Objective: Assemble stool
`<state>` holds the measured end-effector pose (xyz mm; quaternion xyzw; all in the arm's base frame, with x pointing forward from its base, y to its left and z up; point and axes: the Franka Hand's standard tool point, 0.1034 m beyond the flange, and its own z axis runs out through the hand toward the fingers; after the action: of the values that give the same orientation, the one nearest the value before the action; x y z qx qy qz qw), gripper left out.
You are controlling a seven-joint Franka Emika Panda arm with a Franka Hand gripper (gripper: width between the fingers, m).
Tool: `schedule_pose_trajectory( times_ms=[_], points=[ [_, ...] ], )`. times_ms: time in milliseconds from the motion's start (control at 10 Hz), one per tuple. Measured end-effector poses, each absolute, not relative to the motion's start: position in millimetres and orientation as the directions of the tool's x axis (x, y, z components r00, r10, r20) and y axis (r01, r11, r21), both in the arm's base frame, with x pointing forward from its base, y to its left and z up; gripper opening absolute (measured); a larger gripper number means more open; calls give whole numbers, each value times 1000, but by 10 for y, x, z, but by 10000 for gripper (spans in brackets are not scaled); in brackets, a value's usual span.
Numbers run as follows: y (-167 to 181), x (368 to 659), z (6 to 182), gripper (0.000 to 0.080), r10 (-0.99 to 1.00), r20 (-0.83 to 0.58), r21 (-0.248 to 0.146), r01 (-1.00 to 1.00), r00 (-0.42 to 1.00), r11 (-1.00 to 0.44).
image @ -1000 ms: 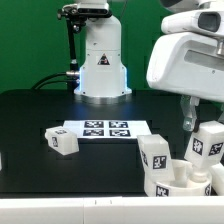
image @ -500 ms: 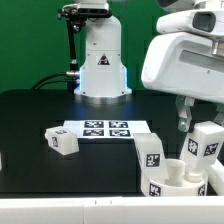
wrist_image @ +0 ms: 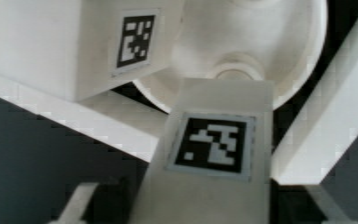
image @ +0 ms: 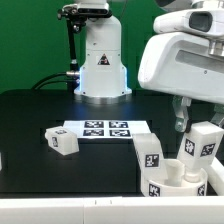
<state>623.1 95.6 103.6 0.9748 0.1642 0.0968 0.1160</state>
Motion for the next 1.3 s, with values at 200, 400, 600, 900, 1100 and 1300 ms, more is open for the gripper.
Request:
schedule_pose_trajectory(
  times_ms=[200, 400, 600, 900, 1100, 1300],
  points=[
    [932, 6237, 1034, 363, 342, 151, 259, 297, 927, -919],
    [965, 6249, 988, 363, 343, 172, 256, 294, 923, -921],
    [1026, 6214, 928, 363, 348, 164, 256, 301, 923, -919],
    [1079, 6216, 893, 363, 360, 193, 252, 309, 913, -917],
    [1107, 6236, 898, 363, 367, 225, 249, 311, 903, -917],
    [1208, 6229, 902, 363, 364, 230, 246, 308, 903, -919]
  ],
)
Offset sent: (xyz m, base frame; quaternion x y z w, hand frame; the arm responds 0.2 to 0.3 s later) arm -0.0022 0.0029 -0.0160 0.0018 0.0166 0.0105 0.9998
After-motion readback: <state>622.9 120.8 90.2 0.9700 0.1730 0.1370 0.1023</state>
